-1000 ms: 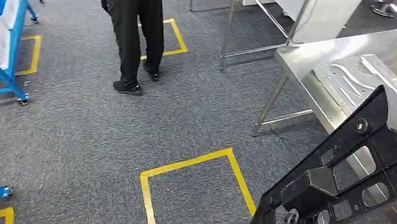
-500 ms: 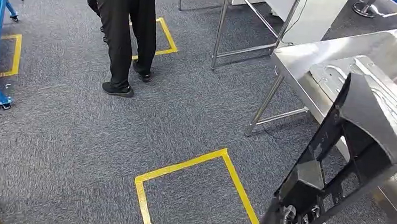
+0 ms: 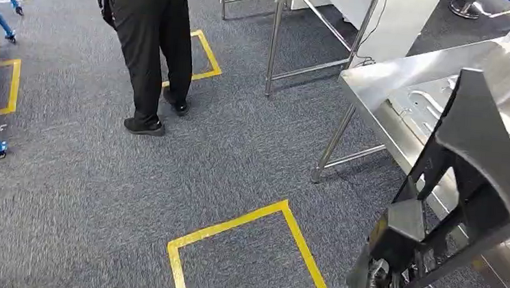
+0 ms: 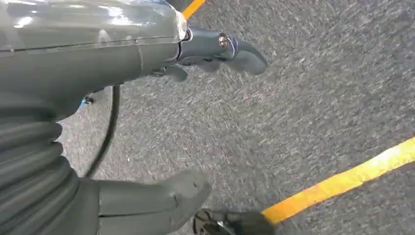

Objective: Take the parts from the cabinet and place them on the table.

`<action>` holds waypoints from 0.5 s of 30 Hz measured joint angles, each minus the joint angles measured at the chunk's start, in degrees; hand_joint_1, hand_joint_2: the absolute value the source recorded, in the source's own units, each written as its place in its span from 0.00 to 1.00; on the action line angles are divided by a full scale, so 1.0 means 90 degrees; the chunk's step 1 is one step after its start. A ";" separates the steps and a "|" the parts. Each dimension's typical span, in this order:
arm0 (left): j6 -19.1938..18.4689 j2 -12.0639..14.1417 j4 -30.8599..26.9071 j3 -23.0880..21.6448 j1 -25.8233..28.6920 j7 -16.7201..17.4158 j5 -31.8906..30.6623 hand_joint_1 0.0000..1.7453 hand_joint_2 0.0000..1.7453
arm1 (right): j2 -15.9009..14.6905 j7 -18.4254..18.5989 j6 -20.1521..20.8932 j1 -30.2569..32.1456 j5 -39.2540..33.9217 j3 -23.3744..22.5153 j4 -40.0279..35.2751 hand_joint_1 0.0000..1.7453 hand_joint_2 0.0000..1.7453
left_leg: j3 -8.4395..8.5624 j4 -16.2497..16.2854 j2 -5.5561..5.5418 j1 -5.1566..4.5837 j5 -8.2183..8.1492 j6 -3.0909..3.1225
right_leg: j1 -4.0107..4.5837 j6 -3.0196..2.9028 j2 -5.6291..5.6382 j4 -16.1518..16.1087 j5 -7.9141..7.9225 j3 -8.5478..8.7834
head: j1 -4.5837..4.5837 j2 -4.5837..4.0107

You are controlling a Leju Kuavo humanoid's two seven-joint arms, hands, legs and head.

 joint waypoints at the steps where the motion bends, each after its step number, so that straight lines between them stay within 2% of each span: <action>1: 0.0000 0.0015 0.0000 0.0005 0.0013 0.0007 0.0000 0.00 1.00 | 0.0000 0.0000 0.0000 0.0005 0.0000 0.0000 0.0000 1.00 1.00 | -0.0166 0.0120 0.0001 0.0005 -0.0070 -0.0030 | -0.0002 0.0016 0.0023 0.0001 -0.0046 0.0055 | -0.0005 0.0000; 2: -0.0002 0.0024 0.0000 0.0012 0.0030 0.0017 0.0000 0.00 1.00 | 0.0000 0.0000 -0.0007 0.0005 0.0000 0.0002 0.0000 1.00 1.00 | -0.0217 0.0006 0.0001 0.0012 0.0044 -0.0068 | -0.0012 0.0040 0.0047 0.0006 -0.0096 0.0122 | 0.0000 0.0000; 3: 0.0000 0.0032 0.0000 0.0022 0.0035 0.0036 -0.0005 0.00 1.00 | 0.0000 0.0000 -0.0037 0.0005 0.0000 0.0002 0.0000 1.00 1.00 | -0.0159 -0.0341 0.0002 0.0021 0.0329 -0.0087 | -0.0026 0.0073 0.0061 0.0021 -0.0159 0.0206 | -0.0003 0.0000; 5: 0.0000 0.0044 0.0000 0.0034 0.0034 0.0063 -0.0012 0.00 1.00 | 0.0000 0.0000 -0.0118 0.0005 0.0046 0.0010 -0.0002 1.00 1.00 | 0.0116 -0.1393 0.0001 0.0038 0.1213 -0.0132 | -0.0066 0.0157 0.0061 0.0091 -0.0330 0.0361 | -0.0002 0.0000; 6: 0.0000 0.0044 0.0010 0.0039 0.0046 0.0073 -0.0012 0.00 1.00 | 0.0000 0.0000 -0.0170 0.0003 0.0090 0.0015 -0.0002 1.00 1.00 | 0.0073 -0.1431 -0.0012 0.0001 0.1194 -0.0090 | -0.0053 0.0208 0.0065 0.0150 -0.0375 0.0375 | 0.0002 0.0000; 7: -0.0002 0.0044 0.0012 0.0041 0.0034 0.0075 -0.0017 0.00 1.00 | 0.0000 0.0010 -0.0187 0.0003 0.0102 0.0015 -0.0002 1.00 1.00 | 0.0066 -0.1487 -0.0008 -0.0021 0.1055 0.0004 | -0.0054 0.0236 0.0075 0.0195 -0.0401 0.0318 | 0.0000 0.0000; 8: -0.0002 0.0044 0.0015 0.0041 0.0024 0.0083 -0.0029 0.00 1.00 | -0.0002 0.0029 -0.0240 0.0005 0.0143 0.0024 -0.0005 1.00 1.00 | 0.0076 -0.1465 -0.0011 -0.0026 0.1201 0.0072 | -0.0052 0.0268 0.0082 0.0201 -0.0446 0.0283 | 0.0002 0.0000; 10: -0.0002 0.0041 0.0015 0.0049 0.0047 0.0102 -0.0039 0.00 1.00 | -0.0002 0.0053 -0.0243 0.0022 0.0102 0.0036 -0.0007 1.00 1.00 | 0.0092 -0.1490 0.0016 -0.0031 0.1179 0.0137 | -0.0033 0.0313 0.0099 0.0208 -0.0442 0.0316 | 0.0000 0.0000; 11: -0.0002 0.0032 0.0017 0.0049 0.0043 0.0104 -0.0058 0.00 1.00 | -0.0005 0.0061 -0.0240 0.0014 0.0061 0.0049 -0.0019 1.00 1.00 | 0.0142 -0.1525 0.0043 0.0010 0.1200 0.0176 | -0.0059 0.0347 0.0080 0.0269 -0.0504 0.0311 | -0.0007 0.0000; 12: 0.0003 0.0034 0.0015 0.0053 0.0031 0.0104 -0.0066 0.00 1.00 | -0.0007 0.0061 -0.0243 0.0016 0.0036 0.0058 -0.0027 1.00 1.00 | 0.0175 -0.1542 0.0050 0.0012 0.1188 0.0195 | -0.0061 0.0384 0.0040 0.0472 -0.0579 0.0222 | 0.0007 0.0000; 14: 0.0017 0.0044 0.0015 0.0063 0.0015 0.0104 -0.0070 0.00 1.00 | -0.0010 0.0056 -0.0243 0.0002 0.0012 0.0073 -0.0032 1.00 1.00 | 0.0210 -0.1560 0.0113 0.0002 0.1150 0.0233 | -0.0110 0.0460 0.0023 0.1343 -0.0967 -0.0292 | 0.0005 0.0000; 15: 0.0017 0.0044 0.0017 0.0068 0.0016 0.0107 -0.0070 0.00 1.00 | -0.0010 0.0058 -0.0245 0.0006 -0.0002 0.0073 -0.0032 1.00 1.00 | 0.0222 -0.1560 0.0149 -0.0006 0.1119 0.0237 | -0.0123 0.0471 0.0015 0.1800 -0.1154 -0.0591 | 0.0007 0.0000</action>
